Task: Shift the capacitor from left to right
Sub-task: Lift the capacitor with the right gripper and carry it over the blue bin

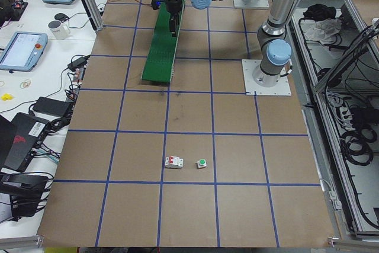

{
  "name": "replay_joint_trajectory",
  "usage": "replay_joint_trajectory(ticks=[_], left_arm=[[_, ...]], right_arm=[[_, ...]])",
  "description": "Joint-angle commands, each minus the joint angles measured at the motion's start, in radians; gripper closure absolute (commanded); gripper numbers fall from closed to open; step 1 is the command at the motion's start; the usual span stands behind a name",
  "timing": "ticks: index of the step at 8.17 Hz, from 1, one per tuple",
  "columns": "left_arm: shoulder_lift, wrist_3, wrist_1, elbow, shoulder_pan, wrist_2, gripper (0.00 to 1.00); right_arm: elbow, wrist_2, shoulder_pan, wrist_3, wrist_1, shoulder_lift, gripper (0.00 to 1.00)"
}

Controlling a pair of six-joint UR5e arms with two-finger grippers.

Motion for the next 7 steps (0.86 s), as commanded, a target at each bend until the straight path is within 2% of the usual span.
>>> replay_joint_trajectory(ticks=[1, 3, 5, 6, 7], left_arm=[[0.001, 0.001, 0.003, 0.0, 0.0, 0.0, 0.0], [0.004, 0.003, 0.002, -0.001, 0.0, 0.0, 0.0], [0.007, 0.004, 0.005, -0.001, 0.0, 0.0, 0.0], [0.007, 0.004, 0.006, -0.003, 0.0, 0.0, 0.0], [0.009, 0.004, 0.006, -0.003, 0.0, 0.002, 0.0]], right_arm=[[-0.049, 0.002, -0.275, -0.447, -0.001, 0.006, 1.0], [-0.046, 0.014, -0.399, -0.626, -0.05, 0.075, 1.0], [-0.035, 0.016, -0.42, -0.662, -0.111, 0.139, 1.0], [-0.032, 0.01, -0.42, -0.652, -0.113, 0.173, 0.97], [-0.034, 0.014, -0.423, -0.647, -0.115, 0.172, 0.07]])
